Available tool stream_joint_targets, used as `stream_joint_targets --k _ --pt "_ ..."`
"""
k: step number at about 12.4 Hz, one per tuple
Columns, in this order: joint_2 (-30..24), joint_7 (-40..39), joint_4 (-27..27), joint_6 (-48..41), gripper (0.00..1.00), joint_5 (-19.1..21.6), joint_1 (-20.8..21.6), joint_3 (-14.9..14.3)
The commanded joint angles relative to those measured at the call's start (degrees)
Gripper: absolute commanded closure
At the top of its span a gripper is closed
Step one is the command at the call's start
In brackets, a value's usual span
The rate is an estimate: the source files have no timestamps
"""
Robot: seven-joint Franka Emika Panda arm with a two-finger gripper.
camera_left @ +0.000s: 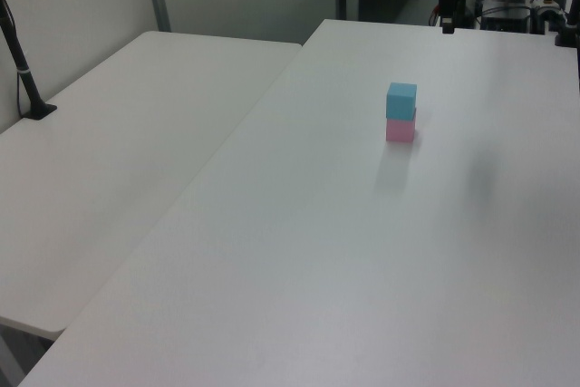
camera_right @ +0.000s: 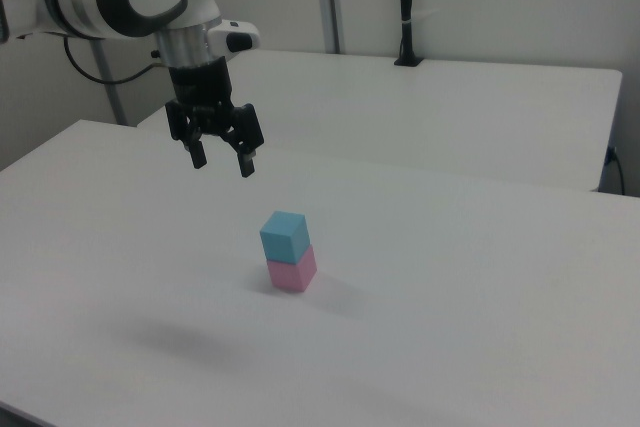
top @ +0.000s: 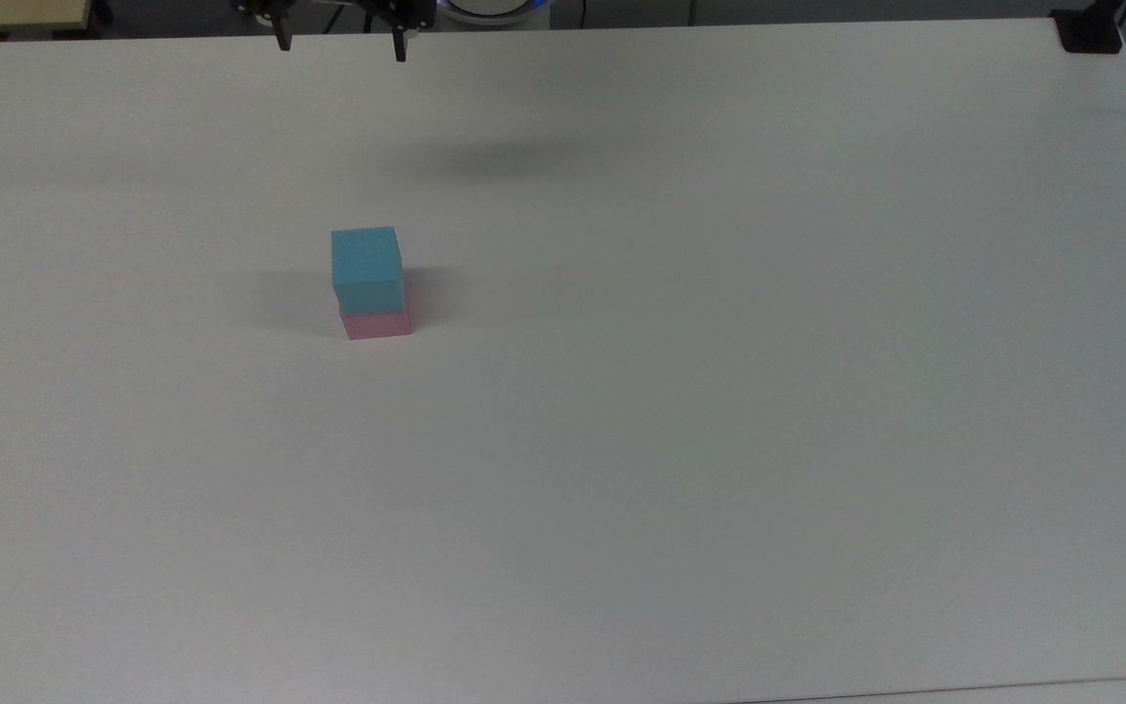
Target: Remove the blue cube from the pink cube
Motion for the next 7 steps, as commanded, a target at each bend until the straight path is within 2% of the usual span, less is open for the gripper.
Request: stream_joint_targets --k 1,7 --pt "1.1 1.1 1.3 0.7 0.00 -0.8 0.8 -0.3" --pt "1.7 1.0 2.5 0.7 0.00 -0.8 0.7 -0.3"
